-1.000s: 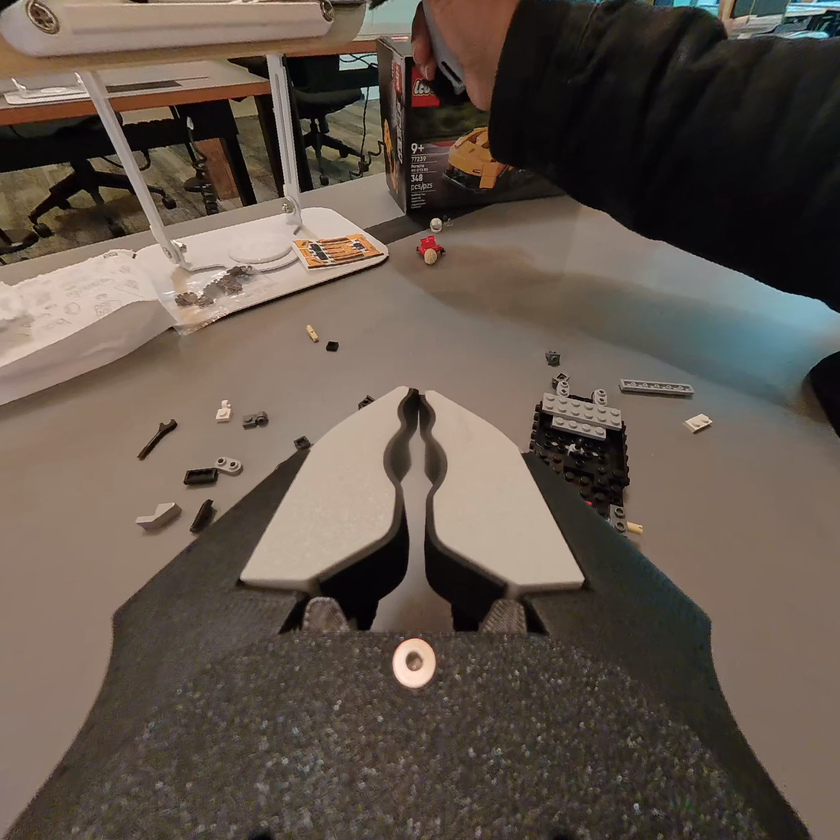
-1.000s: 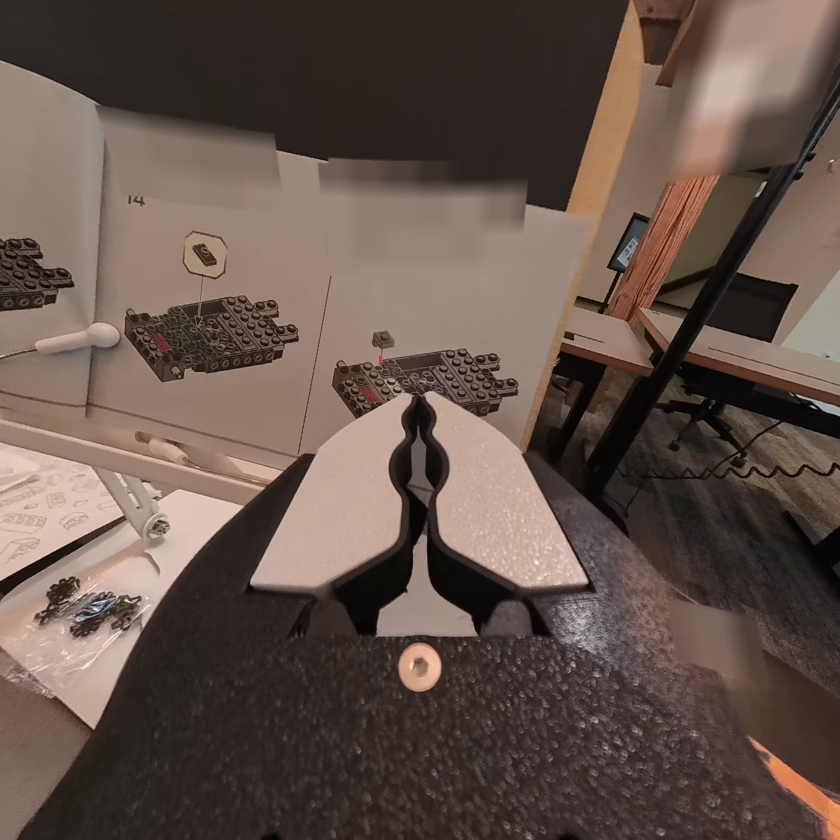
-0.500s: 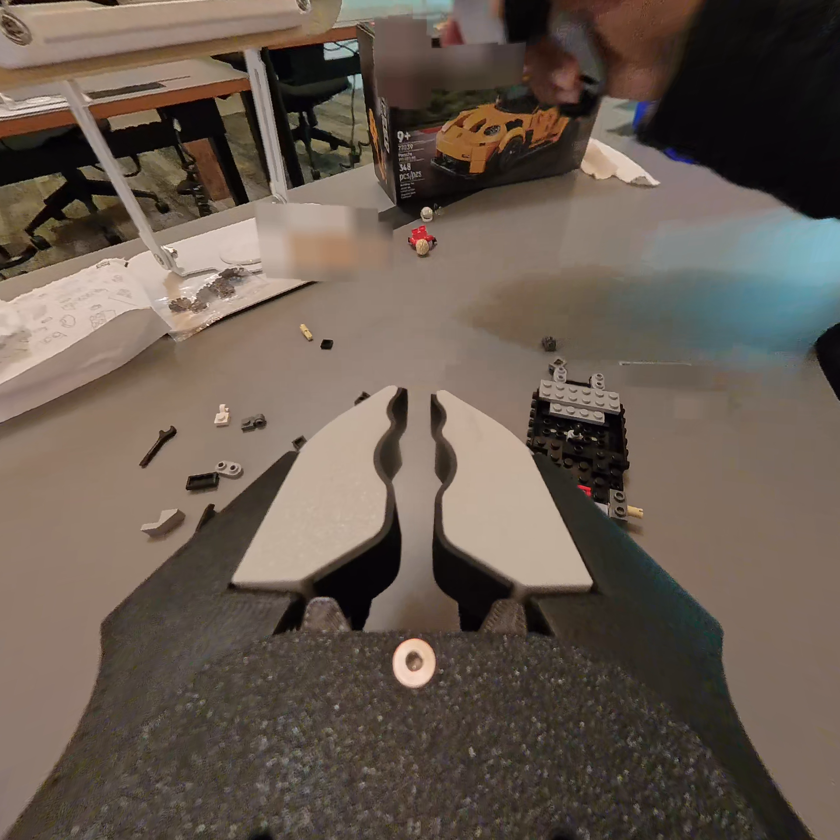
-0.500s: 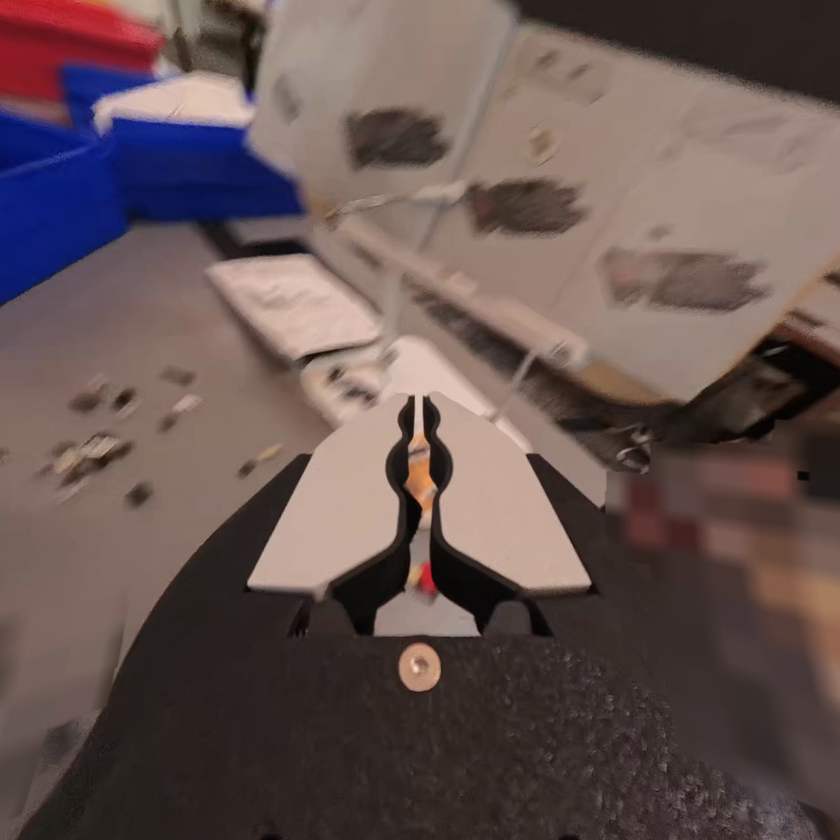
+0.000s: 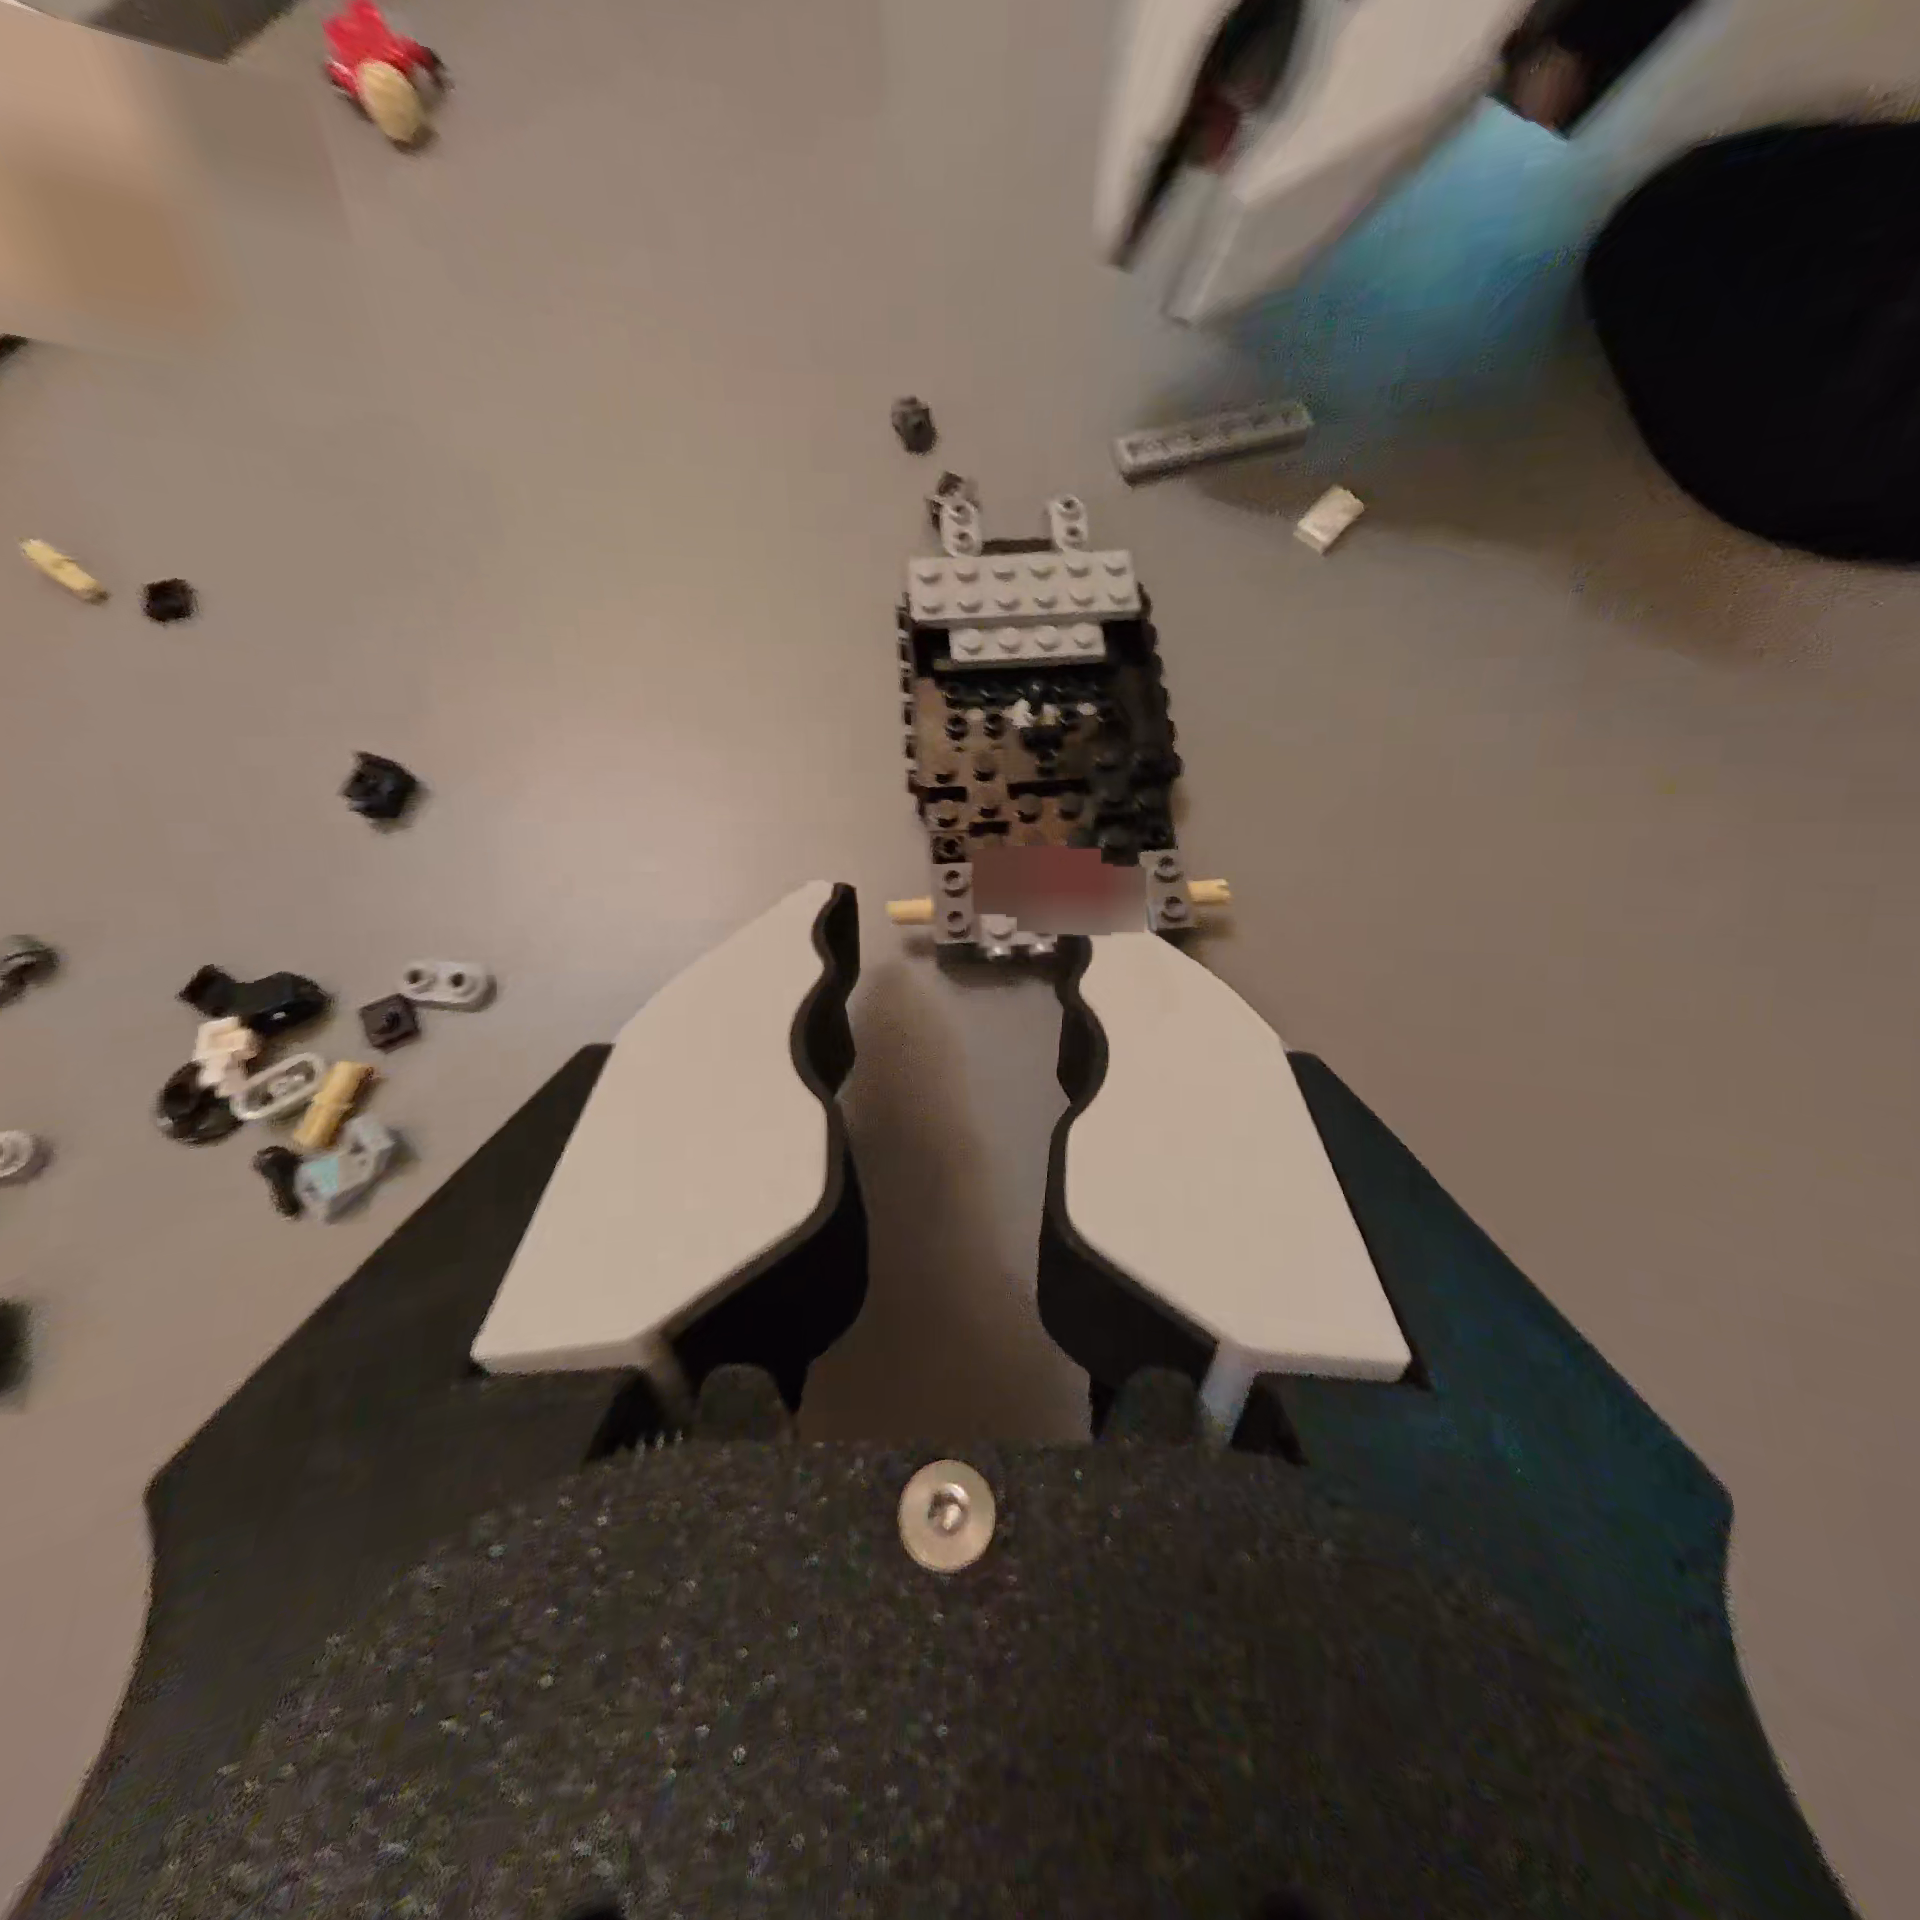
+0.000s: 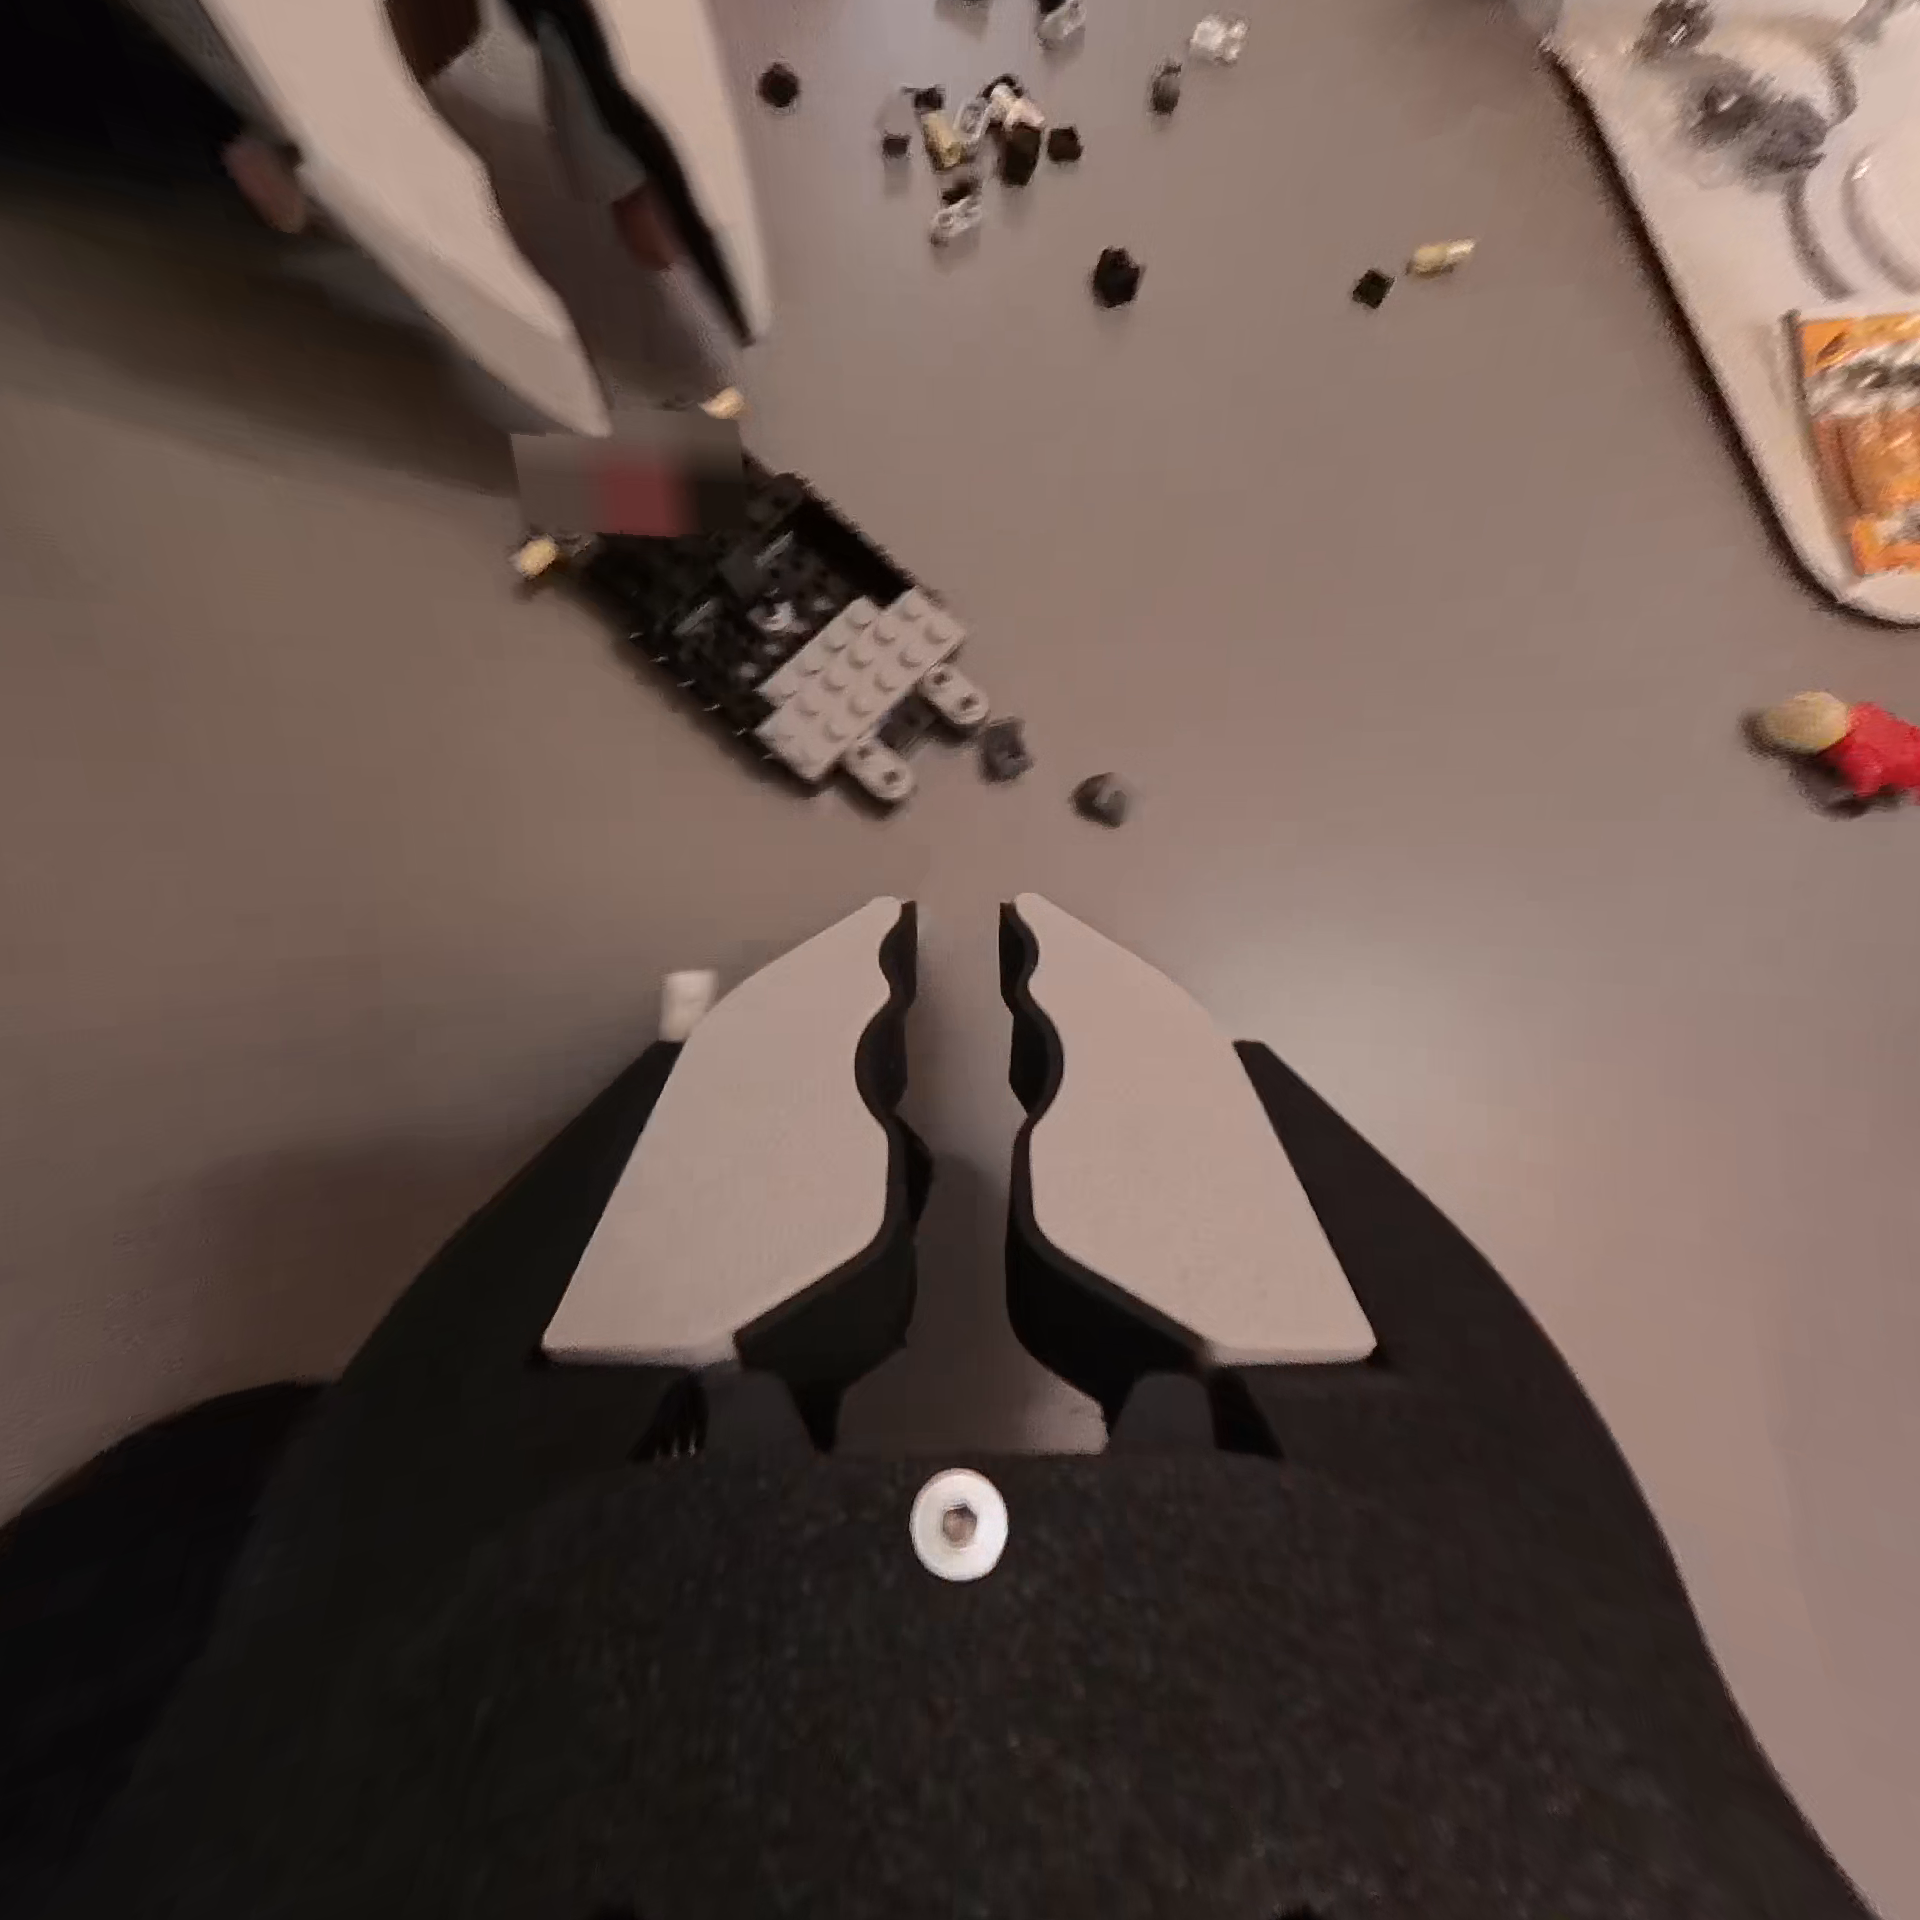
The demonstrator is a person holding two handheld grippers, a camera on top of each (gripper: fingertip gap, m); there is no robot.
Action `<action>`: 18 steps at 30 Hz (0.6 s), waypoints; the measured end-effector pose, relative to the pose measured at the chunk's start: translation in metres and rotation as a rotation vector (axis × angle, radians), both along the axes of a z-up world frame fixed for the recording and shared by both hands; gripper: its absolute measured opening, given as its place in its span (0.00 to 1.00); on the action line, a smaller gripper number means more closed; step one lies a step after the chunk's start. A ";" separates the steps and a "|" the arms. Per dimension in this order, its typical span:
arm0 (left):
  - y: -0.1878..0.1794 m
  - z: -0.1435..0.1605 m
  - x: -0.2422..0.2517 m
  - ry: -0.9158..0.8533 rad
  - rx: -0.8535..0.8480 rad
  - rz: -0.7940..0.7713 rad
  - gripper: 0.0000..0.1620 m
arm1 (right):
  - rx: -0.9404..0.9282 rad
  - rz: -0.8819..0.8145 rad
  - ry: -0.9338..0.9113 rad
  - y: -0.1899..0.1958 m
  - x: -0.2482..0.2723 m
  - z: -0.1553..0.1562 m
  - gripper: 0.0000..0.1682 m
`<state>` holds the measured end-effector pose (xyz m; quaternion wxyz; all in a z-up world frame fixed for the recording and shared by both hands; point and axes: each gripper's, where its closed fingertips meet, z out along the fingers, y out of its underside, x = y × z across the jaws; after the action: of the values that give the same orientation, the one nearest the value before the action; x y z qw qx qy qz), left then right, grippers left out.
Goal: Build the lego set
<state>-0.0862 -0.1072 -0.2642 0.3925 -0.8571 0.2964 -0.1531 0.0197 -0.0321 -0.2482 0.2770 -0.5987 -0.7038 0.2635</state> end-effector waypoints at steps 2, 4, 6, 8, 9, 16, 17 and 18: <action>-0.005 -0.005 0.005 0.018 -0.018 -0.026 0.21 | 0.084 0.055 -0.007 0.020 -0.012 -0.004 0.08; -0.008 -0.004 0.009 0.023 -0.013 -0.047 0.18 | 0.146 0.169 -0.020 0.031 -0.024 -0.009 0.09; -0.009 -0.003 0.011 0.020 -0.009 -0.053 0.18 | 0.181 0.305 -0.049 0.035 -0.031 -0.017 0.09; -0.010 0.000 0.013 -0.011 -0.010 -0.060 0.18 | 0.174 0.397 -0.092 0.033 -0.036 -0.019 0.09; -0.010 0.002 0.013 -0.027 -0.008 -0.060 0.18 | 0.179 0.432 -0.117 0.032 -0.038 -0.020 0.10; -0.004 0.007 0.006 -0.066 0.012 -0.029 0.17 | 0.095 0.509 -0.215 0.025 -0.040 -0.031 0.05; -0.003 0.007 0.006 -0.066 0.018 -0.025 0.17 | 0.072 0.504 -0.218 0.024 -0.037 -0.031 0.05; -0.003 0.009 0.005 -0.069 0.027 -0.021 0.17 | 0.058 0.488 -0.209 0.023 -0.035 -0.029 0.05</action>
<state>-0.0811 -0.1099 -0.2553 0.4124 -0.8429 0.2935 -0.1828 -0.0150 -0.0088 -0.2775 0.1481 -0.4272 -0.8594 0.2390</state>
